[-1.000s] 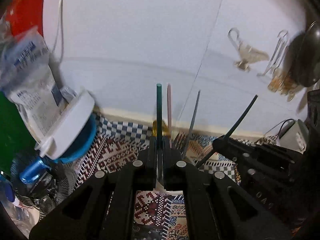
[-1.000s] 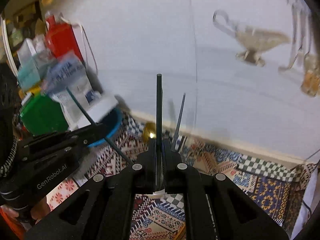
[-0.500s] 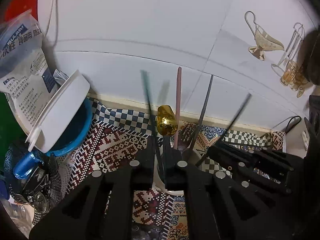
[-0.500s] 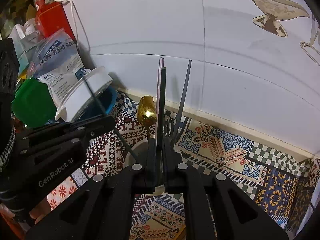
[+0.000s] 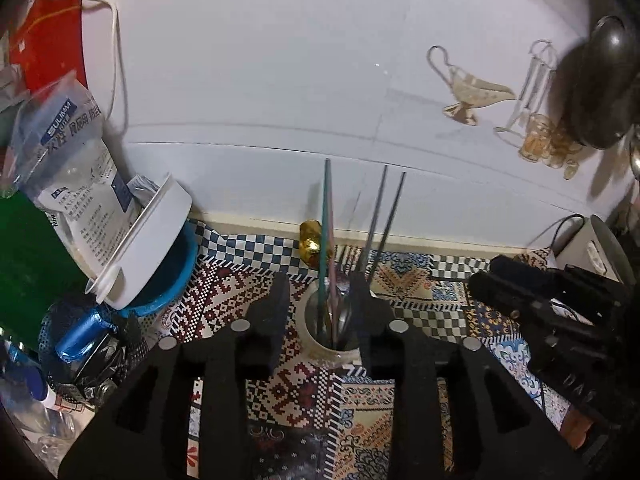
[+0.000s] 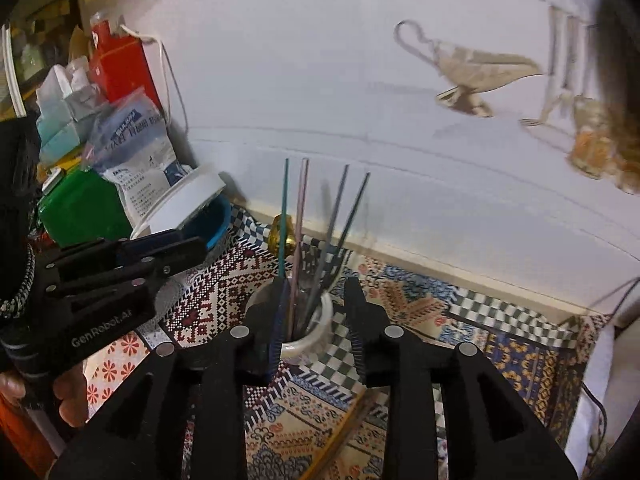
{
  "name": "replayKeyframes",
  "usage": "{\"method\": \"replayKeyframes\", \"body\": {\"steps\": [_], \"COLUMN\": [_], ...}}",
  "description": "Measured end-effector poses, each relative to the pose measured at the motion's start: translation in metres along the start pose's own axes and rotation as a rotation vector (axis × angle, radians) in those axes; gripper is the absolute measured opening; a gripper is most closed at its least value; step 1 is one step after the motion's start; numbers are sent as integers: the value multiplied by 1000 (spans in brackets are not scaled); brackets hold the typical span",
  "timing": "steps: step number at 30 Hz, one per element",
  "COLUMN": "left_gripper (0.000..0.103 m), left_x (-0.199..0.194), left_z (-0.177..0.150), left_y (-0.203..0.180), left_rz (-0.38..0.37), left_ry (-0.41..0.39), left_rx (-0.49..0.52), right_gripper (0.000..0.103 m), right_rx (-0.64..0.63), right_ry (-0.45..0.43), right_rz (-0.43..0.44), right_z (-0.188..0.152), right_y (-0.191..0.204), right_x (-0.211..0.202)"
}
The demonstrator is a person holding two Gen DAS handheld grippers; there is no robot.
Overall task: Organize utensils
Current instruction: 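Lower both chopsticks into the white cup and open both tools, then grasp a brown chopstick with the left tool while the right tool grasps a white printed spoon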
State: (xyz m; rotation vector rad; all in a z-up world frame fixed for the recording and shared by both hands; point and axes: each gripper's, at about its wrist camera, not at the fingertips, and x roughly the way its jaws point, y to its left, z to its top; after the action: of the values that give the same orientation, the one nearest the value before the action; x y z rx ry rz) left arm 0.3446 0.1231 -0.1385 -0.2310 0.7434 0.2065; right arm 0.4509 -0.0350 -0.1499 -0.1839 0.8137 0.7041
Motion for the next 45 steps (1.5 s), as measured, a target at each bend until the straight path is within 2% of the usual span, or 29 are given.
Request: {"method": "replayKeyframes", "body": {"steps": [7, 13, 23, 29, 35, 40, 45], "left_gripper": [34, 37, 37, 37, 37, 37, 37], "left_x": [-11, -3, 39, 63, 78, 85, 90], "left_z": [-17, -47, -106, -138, -160, -163, -161], "left_y": [-17, -37, -71, -82, -86, -85, -88], "left_rz": [-17, -52, -99, -101, -91, -81, -112], "left_ry": [16, 65, 232, 328, 388, 406, 403], "left_rx": [38, 64, 108, 125, 152, 170, 170], "right_gripper": [27, 28, 28, 28, 28, 28, 26], "right_rx": [56, 134, 270, 340, 372, 426, 423], "right_ry": [-19, 17, 144, 244, 341, 381, 378], "right_rz": [-49, -102, -189, -184, -188, -149, -161], "right_z": [-21, -54, -125, -166, -195, -199, -191], "right_y": [-18, -45, -78, -89, -99, -114, -119], "right_x": [-26, -40, -42, -23, 12, 33, 44]}}
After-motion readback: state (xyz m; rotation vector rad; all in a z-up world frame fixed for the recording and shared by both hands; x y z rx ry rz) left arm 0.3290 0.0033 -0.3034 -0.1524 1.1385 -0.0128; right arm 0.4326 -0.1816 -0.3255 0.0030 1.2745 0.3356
